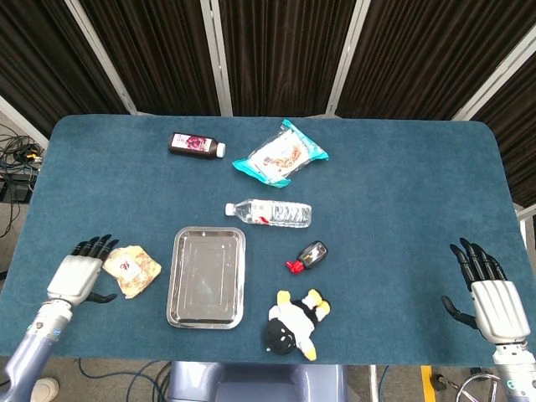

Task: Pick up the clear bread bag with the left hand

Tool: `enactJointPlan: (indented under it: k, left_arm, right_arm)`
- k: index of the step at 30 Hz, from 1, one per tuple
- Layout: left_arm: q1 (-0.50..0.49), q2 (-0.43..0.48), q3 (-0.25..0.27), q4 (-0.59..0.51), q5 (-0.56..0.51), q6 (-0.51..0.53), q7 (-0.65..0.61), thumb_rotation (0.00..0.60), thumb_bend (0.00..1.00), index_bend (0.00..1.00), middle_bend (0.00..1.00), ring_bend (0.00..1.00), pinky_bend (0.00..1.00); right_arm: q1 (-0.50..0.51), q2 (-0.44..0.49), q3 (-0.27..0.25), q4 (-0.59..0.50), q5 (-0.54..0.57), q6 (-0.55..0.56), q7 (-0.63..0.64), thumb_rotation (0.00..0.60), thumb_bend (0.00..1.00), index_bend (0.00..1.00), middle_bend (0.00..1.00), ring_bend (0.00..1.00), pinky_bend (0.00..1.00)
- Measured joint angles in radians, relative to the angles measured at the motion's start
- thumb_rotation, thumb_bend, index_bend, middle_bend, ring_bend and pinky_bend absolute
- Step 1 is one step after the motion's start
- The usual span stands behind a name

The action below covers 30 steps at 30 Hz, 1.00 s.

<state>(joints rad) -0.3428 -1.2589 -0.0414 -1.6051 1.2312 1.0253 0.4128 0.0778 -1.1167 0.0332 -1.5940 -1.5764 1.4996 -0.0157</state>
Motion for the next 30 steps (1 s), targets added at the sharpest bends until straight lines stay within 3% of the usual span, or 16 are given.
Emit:
enactJointPlan:
  k: [3, 5, 8, 11, 15, 21, 26, 30]
  left_arm:
    - [-0.025, -0.045, -0.004, 0.011, -0.043, -0.018, 0.062, 0.6, 0.08, 0.06, 0.03, 0.03, 0.14]
    - [-0.038, -0.078, -0.007, 0.02, -0.073, -0.02, 0.097, 0.6, 0.15, 0.23, 0.17, 0.15, 0.28]
    - [-0.046, -0.106, -0.005, 0.029, -0.096, -0.007, 0.142, 0.6, 0.25, 0.47, 0.48, 0.42, 0.55]
    - [-0.047, -0.111, 0.002, 0.027, -0.114, 0.017, 0.183, 0.6, 0.3, 0.61, 0.64, 0.57, 0.66]
    - [-0.043, -0.085, 0.007, -0.018, -0.112, 0.044, 0.185, 0.6, 0.31, 0.64, 0.67, 0.59, 0.68]
    - [-0.031, 0.02, 0.007, -0.156, -0.016, 0.114, 0.139, 0.6, 0.31, 0.64, 0.67, 0.59, 0.68]
    - [-0.037, 0.103, -0.022, -0.281, 0.082, 0.175, 0.097, 0.6, 0.3, 0.61, 0.64, 0.58, 0.67]
    - [-0.071, 0.101, -0.055, -0.322, 0.094, 0.177, 0.115, 0.6, 0.3, 0.57, 0.62, 0.56, 0.66]
  right_arm:
    - [-0.001, 0.001, 0.001, -0.001, 0.0, 0.002, 0.004, 0.6, 0.3, 0.0, 0.0, 0.0, 0.14]
    - [-0.001, 0.001, 0.002, -0.001, 0.0, 0.005, 0.007, 0.6, 0.3, 0.0, 0.0, 0.0, 0.14]
    - [-0.003, 0.003, 0.004, 0.0, 0.002, 0.009, 0.015, 0.6, 0.3, 0.0, 0.0, 0.0, 0.14]
    - [-0.003, 0.004, 0.006, 0.002, 0.003, 0.012, 0.024, 0.6, 0.3, 0.0, 0.0, 0.0, 0.14]
    - [-0.004, 0.004, 0.007, 0.002, 0.0, 0.017, 0.026, 0.6, 0.3, 0.0, 0.0, 0.0, 0.14]
    - [-0.003, 0.0, 0.005, 0.001, -0.005, 0.016, 0.016, 0.6, 0.3, 0.0, 0.0, 0.0, 0.14]
    - [-0.002, -0.003, 0.004, 0.001, -0.009, 0.016, 0.011, 0.6, 0.3, 0.0, 0.0, 0.0, 0.14]
    - [0.0, -0.003, 0.005, 0.0, -0.008, 0.012, 0.011, 0.6, 0.3, 0.0, 0.0, 0.0, 0.14]
